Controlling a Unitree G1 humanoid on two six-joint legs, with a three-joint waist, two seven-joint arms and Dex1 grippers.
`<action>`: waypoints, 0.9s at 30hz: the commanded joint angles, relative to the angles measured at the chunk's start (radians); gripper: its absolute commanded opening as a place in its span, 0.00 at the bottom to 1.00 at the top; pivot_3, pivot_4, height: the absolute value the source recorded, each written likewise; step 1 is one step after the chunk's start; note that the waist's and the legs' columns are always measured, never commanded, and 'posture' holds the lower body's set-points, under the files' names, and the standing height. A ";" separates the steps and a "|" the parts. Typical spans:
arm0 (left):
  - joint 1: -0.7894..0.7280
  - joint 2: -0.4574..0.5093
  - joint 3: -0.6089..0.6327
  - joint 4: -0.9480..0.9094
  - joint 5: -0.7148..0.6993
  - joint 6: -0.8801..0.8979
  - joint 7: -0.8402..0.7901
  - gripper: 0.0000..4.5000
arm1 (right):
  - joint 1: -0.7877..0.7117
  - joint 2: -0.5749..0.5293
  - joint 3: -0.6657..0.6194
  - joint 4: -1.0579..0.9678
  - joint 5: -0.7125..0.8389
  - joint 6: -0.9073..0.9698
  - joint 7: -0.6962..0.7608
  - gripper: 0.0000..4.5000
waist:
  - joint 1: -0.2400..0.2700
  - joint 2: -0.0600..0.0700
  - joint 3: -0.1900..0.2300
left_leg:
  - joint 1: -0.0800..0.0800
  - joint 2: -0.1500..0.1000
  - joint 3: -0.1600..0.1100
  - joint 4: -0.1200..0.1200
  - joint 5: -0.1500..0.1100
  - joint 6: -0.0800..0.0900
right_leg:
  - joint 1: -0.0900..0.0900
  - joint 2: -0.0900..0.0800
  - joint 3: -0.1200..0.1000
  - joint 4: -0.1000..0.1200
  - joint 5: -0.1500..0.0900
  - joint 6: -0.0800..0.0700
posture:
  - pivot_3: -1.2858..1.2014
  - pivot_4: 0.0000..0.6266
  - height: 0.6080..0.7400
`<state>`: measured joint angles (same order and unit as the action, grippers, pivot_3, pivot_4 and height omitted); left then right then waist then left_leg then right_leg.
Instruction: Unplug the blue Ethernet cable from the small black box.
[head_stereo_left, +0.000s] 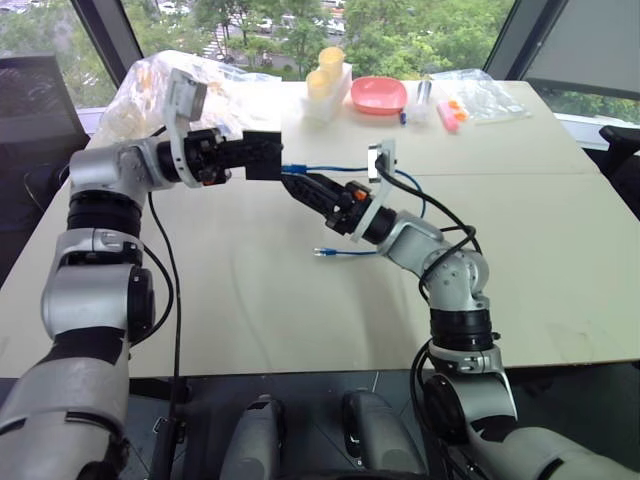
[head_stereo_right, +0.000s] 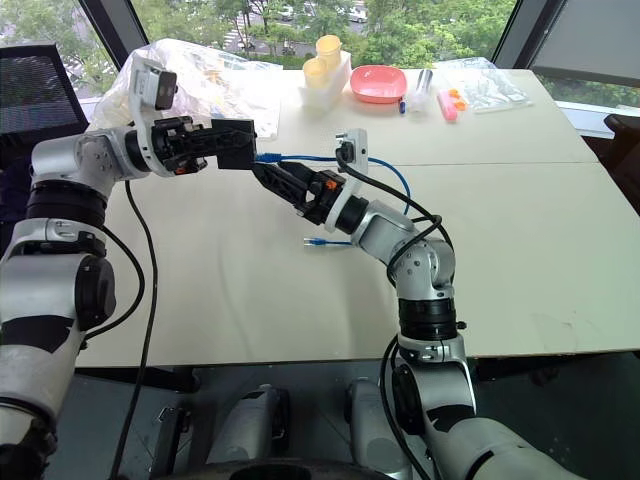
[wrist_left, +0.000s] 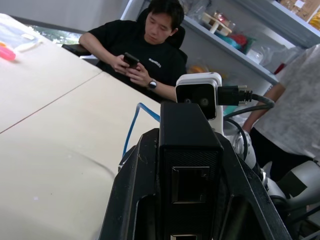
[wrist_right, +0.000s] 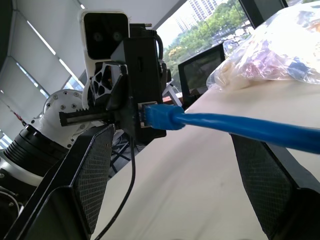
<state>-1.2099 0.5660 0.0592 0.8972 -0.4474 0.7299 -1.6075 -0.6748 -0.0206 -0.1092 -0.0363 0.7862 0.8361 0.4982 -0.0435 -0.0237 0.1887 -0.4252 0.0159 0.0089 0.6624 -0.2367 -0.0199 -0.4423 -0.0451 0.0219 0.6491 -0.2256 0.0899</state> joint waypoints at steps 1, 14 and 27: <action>0.000 0.001 0.001 -0.029 -0.019 -0.009 -0.007 0.12 | -0.008 0.010 -0.014 -0.037 0.034 -0.011 -0.009 0.85 | 0.000 0.000 0.000 | 0.000 0.000 0.000 0.000 0.000 0.000 | 0.000 0.000 0.000 0.000 0.000 0.000 | 0.52 0.24 1.00; -0.004 -0.003 0.009 -0.021 -0.018 -0.013 -0.007 0.12 | -0.018 0.032 -0.013 -0.020 0.055 -0.022 -0.016 0.54 | 0.000 0.000 0.000 | 0.000 0.000 0.000 0.000 0.000 0.000 | 0.000 0.000 0.000 0.000 0.000 0.000 | 0.52 0.24 1.00; -0.024 -0.008 0.041 -0.009 -0.021 -0.003 -0.006 0.12 | -0.011 0.018 0.023 -0.014 0.019 -0.035 0.002 0.01 | 0.000 0.000 0.000 | 0.000 0.000 0.000 0.000 0.000 0.000 | 0.000 0.000 0.000 0.000 0.000 0.000 | 0.52 0.24 1.00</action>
<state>-1.2010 0.5576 0.0728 0.9020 -0.4500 0.7328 -1.6118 -0.6750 -0.0026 -0.1039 -0.0354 0.8070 0.8063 0.5045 -0.0435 -0.0237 0.1888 -0.4253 0.0159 0.0087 0.6624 -0.2367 -0.0199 -0.4423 -0.0451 0.0218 0.6490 -0.2256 0.0899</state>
